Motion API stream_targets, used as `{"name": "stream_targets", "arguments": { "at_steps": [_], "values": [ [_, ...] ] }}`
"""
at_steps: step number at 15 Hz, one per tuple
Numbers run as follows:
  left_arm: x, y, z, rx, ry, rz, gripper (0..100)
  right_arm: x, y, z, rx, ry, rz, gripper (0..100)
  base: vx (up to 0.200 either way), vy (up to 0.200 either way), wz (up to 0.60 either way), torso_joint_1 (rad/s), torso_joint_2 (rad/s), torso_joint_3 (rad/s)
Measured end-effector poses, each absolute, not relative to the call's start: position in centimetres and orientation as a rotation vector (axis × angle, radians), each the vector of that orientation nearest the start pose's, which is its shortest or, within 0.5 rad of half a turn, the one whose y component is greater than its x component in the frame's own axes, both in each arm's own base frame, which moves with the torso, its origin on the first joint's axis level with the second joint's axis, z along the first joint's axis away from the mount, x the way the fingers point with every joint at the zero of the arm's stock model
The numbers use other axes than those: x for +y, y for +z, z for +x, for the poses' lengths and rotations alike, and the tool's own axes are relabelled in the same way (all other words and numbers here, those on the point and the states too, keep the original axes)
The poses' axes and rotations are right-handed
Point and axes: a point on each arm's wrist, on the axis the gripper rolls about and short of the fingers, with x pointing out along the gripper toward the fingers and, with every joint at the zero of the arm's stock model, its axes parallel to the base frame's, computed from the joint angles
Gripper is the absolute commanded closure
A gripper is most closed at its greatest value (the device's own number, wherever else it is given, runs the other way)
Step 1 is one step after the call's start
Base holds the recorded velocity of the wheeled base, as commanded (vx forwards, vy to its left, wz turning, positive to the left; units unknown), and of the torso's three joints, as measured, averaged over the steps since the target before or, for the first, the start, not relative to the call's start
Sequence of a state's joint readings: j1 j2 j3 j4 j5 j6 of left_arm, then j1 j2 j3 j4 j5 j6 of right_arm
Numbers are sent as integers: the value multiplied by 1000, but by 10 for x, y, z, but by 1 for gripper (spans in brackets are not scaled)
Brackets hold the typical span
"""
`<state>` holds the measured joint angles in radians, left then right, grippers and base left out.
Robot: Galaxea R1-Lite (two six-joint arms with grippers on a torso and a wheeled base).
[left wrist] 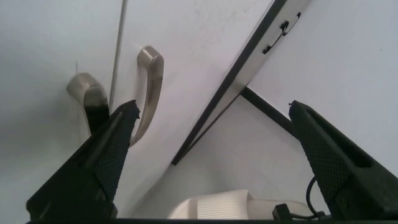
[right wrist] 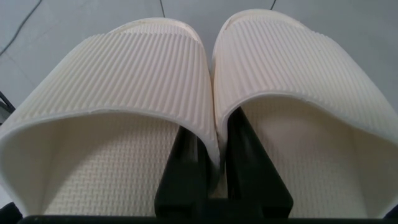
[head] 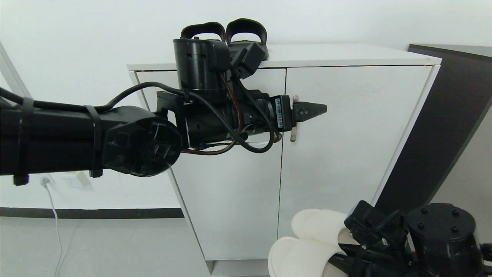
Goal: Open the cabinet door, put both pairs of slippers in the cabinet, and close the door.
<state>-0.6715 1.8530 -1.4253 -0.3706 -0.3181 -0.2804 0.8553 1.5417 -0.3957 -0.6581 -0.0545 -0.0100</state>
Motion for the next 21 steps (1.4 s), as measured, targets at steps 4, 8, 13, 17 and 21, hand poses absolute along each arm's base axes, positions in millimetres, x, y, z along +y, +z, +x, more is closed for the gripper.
{"name": "stream_targets", "arguments": {
  "at_steps": [4,8,13,17,21],
  "values": [
    [-245,277,297,201,-933,-244,0,166,123,147,447,780,-231,100,0,0,0,0,0,0],
    [-251,269,306,215,-924,-239,0,166,124,148,447,778,-229,100,0,0,0,0,0,0],
    [-260,262,306,233,-938,-235,100,167,123,147,444,791,-243,100,0,0,0,0,0,0],
    [-263,259,306,238,-932,-234,100,166,122,146,451,794,-245,100,0,0,0,0,0,0],
    [-263,260,306,233,-925,-232,100,166,120,146,459,798,-247,100,0,0,0,0,0,0]
  ]
}}
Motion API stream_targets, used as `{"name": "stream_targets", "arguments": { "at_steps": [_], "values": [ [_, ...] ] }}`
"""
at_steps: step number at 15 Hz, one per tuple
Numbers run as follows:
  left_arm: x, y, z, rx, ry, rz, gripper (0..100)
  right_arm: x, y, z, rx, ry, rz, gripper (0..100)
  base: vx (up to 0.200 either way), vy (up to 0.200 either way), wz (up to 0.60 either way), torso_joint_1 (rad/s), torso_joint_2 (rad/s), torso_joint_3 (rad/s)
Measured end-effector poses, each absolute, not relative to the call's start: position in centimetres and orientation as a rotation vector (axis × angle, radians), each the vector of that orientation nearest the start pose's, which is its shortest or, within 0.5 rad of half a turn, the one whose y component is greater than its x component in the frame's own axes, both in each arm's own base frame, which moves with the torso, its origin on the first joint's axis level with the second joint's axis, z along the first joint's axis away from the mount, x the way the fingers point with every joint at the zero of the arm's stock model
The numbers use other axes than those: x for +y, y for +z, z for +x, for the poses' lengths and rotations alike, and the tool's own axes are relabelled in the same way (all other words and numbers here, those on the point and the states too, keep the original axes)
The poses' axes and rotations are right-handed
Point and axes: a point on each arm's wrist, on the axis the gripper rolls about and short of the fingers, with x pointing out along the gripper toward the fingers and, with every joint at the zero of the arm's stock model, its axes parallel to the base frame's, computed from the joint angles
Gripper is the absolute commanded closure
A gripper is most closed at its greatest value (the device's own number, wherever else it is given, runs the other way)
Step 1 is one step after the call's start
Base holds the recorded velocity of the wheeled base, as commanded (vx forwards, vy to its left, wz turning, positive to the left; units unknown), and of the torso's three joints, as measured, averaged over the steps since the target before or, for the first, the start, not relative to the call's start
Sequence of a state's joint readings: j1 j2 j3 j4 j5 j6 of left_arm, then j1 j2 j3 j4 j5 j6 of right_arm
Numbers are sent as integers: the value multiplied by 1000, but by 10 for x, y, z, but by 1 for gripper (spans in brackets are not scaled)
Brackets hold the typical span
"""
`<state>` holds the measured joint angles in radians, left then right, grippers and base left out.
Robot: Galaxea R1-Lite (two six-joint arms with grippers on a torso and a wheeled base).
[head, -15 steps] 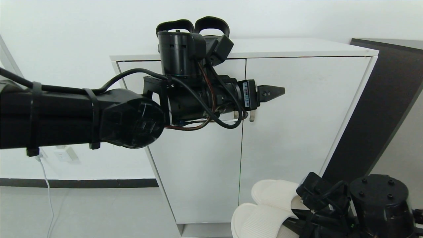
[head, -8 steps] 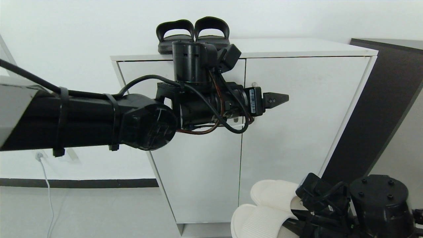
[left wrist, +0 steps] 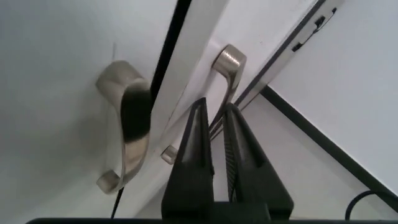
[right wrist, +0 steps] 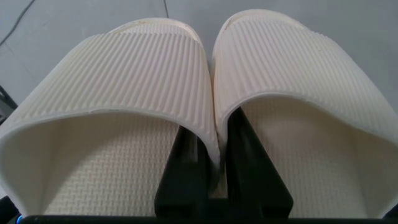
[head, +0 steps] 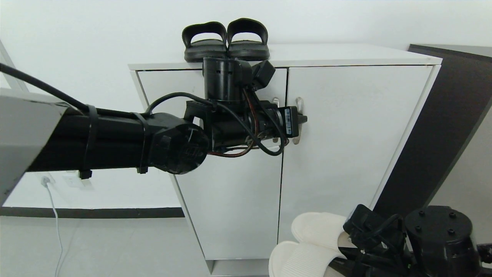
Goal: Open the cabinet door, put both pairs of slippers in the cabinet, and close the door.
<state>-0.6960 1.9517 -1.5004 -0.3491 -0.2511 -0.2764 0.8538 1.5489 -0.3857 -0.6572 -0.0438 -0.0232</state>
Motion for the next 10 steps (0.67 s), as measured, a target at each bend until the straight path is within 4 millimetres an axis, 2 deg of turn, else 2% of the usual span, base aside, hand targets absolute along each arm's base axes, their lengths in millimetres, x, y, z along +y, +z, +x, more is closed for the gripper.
{"name": "stream_targets", "arguments": {
  "at_steps": [4,10],
  "values": [
    [-260,259,298,243,-933,-227,100,166,118,143,473,847,-241,100,0,0,0,0,0,0],
    [-253,261,265,262,-975,-195,100,166,115,138,486,879,-246,100,0,0,0,0,0,0]
  ]
}}
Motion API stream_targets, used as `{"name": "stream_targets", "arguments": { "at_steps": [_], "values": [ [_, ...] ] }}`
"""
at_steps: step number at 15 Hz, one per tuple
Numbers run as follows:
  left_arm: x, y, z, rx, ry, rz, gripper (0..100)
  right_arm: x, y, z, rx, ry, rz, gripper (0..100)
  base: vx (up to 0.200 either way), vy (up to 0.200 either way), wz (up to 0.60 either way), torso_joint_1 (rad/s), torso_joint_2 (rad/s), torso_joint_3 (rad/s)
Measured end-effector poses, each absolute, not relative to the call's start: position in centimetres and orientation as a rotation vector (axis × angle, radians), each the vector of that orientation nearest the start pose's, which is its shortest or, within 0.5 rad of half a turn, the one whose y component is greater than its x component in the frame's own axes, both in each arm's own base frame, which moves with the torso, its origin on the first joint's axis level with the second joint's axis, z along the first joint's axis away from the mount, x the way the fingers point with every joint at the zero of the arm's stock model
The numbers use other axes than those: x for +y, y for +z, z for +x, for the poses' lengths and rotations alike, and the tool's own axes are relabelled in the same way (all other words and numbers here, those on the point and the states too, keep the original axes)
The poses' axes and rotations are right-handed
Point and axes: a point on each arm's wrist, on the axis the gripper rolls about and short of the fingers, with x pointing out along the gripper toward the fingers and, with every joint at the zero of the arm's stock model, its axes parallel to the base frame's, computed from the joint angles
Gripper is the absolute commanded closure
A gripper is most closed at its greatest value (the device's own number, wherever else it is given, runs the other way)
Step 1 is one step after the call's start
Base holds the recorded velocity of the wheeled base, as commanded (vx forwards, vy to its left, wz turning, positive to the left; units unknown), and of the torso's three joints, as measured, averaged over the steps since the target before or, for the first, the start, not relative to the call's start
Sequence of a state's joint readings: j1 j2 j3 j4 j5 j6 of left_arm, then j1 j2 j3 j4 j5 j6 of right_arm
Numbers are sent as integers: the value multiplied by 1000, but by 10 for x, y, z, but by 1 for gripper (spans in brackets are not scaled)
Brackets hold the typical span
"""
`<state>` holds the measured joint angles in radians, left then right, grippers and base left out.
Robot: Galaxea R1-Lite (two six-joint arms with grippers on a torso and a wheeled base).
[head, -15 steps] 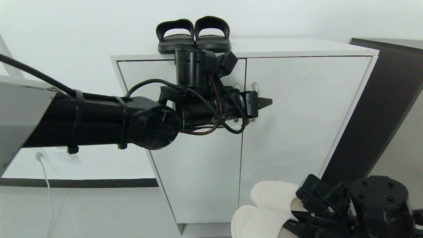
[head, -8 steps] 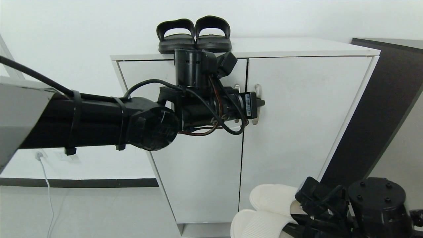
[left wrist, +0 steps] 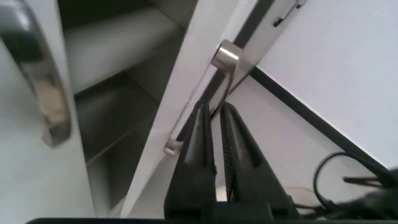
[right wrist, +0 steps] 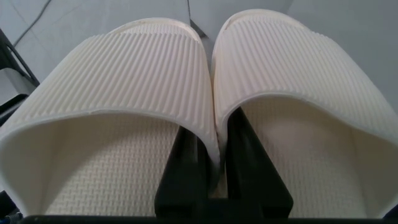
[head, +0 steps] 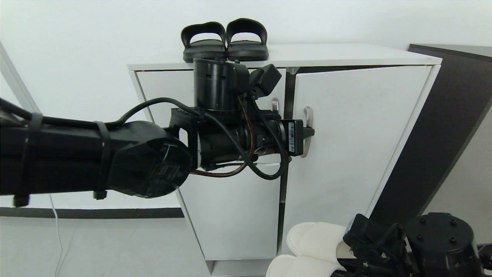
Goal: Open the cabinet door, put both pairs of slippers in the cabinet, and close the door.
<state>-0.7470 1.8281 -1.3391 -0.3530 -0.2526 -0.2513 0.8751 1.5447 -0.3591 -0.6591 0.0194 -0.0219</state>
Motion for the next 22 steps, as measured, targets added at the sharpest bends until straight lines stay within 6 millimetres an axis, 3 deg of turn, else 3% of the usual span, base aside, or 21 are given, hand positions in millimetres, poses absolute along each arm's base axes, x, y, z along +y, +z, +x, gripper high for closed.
{"name": "stream_targets", "arguments": {
  "at_steps": [6,13,17,22],
  "values": [
    [-238,271,244,195,-994,-208,100,166,114,137,488,883,-250,100,0,0,0,0,0,0],
    [-220,270,262,183,-963,-265,100,166,114,137,487,882,-252,100,0,0,0,0,0,0],
    [-230,272,277,174,-980,-281,100,167,112,134,493,893,-260,100,0,0,0,0,0,0],
    [-245,260,296,210,-974,-309,100,167,110,130,500,904,-269,100,0,0,0,0,0,0]
  ]
}}
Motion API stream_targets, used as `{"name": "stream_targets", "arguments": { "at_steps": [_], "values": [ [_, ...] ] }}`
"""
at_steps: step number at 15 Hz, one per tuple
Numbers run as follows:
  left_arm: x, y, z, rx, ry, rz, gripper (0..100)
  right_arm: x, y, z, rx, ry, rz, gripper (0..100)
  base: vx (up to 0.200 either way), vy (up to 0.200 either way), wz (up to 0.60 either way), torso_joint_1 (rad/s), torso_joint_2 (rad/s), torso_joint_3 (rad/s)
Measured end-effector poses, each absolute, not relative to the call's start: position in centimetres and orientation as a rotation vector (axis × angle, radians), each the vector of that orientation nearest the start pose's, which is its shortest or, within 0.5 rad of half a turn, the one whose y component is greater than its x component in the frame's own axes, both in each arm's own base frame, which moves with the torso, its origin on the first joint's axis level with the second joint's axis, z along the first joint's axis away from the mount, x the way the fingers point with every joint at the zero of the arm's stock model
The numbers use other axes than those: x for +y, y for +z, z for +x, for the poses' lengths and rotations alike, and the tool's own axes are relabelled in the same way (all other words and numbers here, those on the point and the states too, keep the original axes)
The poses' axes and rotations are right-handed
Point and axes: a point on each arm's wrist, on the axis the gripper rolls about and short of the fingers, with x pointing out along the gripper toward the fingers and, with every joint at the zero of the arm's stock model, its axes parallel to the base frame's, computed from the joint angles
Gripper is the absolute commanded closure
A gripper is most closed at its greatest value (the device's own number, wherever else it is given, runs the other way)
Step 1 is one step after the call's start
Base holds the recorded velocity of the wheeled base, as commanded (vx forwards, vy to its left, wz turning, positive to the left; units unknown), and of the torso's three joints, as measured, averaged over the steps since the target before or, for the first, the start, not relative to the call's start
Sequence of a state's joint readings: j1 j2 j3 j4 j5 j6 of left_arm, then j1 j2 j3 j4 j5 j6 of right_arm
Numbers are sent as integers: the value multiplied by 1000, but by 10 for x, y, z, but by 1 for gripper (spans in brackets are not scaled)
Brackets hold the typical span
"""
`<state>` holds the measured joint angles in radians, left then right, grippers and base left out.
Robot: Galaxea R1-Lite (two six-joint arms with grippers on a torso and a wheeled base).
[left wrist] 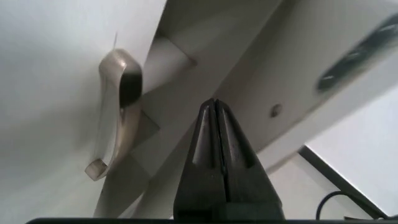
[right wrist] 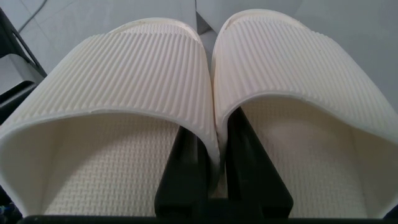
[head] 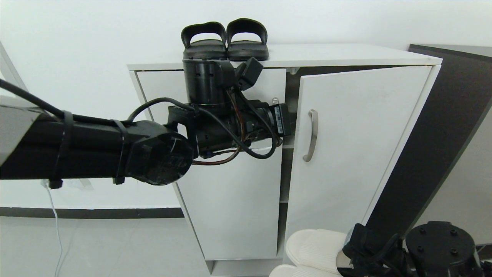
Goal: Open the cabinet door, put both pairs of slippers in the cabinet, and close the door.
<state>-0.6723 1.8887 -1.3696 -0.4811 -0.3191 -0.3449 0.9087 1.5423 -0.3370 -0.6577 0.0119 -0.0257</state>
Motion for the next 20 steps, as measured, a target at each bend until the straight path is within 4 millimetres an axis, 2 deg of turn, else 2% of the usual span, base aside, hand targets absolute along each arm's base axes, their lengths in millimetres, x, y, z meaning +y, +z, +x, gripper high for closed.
{"name": "stream_targets", "arguments": {
  "at_steps": [2,6,9,12,14,16,18,20],
  "values": [
    [-247,256,299,219,-974,-309,100,167,110,129,502,908,-271,100,0,0,0,0,0,0],
    [-249,252,300,232,-963,-311,100,167,108,127,508,915,-276,100,-200,0,0,4,1,4],
    [-256,249,292,247,-990,-307,100,166,106,125,508,930,-303,100,-200,0,0,4,4,2],
    [-284,251,267,231,-1099,-304,100,165,104,123,507,937,-321,100,-200,0,0,-1,1,2],
    [-306,254,249,154,-1192,-324,100,165,104,123,509,938,-323,100,0,0,0,0,0,0],
    [-314,246,244,159,-1214,-326,100,165,104,122,508,942,-322,100,0,0,0,0,0,0],
    [-309,239,247,174,-1189,-336,100,165,105,123,492,935,-314,100,0,0,0,0,0,0],
    [-294,237,253,158,-1149,-342,100,166,106,124,488,930,-305,100,0,0,0,0,0,0]
  ]
}}
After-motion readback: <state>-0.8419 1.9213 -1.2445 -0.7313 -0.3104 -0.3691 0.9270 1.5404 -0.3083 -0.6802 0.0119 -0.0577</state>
